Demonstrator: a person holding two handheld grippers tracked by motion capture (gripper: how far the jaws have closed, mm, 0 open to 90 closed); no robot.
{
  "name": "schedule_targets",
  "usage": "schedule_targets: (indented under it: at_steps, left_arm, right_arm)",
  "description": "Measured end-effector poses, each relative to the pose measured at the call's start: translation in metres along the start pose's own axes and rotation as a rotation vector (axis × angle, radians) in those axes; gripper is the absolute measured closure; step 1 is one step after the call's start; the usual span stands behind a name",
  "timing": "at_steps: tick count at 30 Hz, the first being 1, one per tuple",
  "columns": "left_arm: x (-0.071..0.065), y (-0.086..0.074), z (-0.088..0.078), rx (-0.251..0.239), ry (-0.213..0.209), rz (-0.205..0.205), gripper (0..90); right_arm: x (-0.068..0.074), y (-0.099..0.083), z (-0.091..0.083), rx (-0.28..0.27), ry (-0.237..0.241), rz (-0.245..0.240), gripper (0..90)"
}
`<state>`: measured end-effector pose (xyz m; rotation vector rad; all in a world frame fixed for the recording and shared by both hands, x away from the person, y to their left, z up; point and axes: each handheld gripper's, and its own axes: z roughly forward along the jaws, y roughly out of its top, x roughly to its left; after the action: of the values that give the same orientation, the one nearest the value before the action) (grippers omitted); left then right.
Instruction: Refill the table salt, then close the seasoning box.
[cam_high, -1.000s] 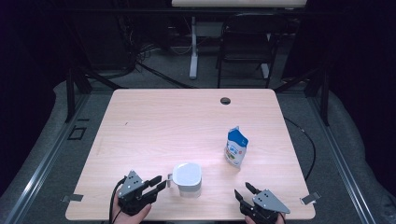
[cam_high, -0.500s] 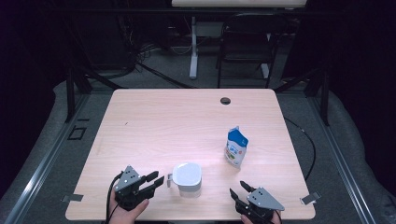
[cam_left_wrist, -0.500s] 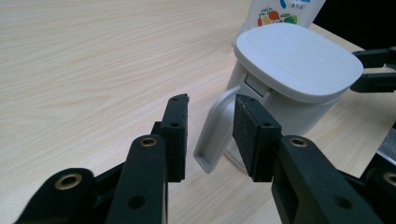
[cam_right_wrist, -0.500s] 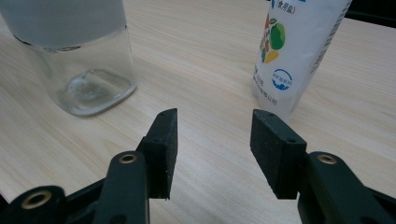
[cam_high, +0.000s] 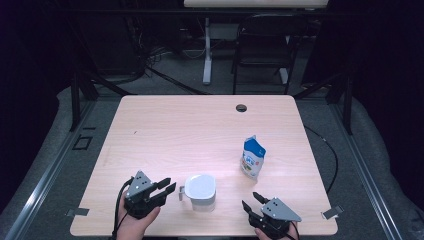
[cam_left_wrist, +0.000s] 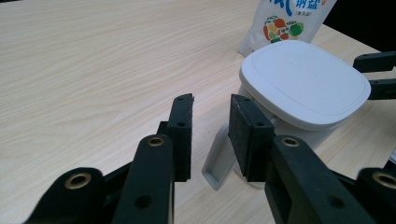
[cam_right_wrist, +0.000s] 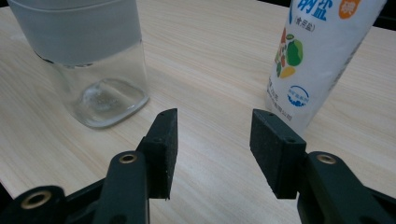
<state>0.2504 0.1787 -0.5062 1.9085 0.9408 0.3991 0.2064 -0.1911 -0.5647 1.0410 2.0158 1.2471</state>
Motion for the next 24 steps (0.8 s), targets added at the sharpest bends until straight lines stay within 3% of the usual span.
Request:
schedule_targets:
  at_steps: [14,24]
  left_arm:
    - [-0.001,0.016,0.002,0.013,-0.024,0.039,78.2]
    - [-0.009,0.025,0.005,0.029,-0.056,0.073,83.7]
  right_arm:
    - [0.005,0.012,0.003,-0.002,0.027,-0.013,52.5]
    - [0.009,0.021,0.01,-0.014,0.044,-0.026,52.5]
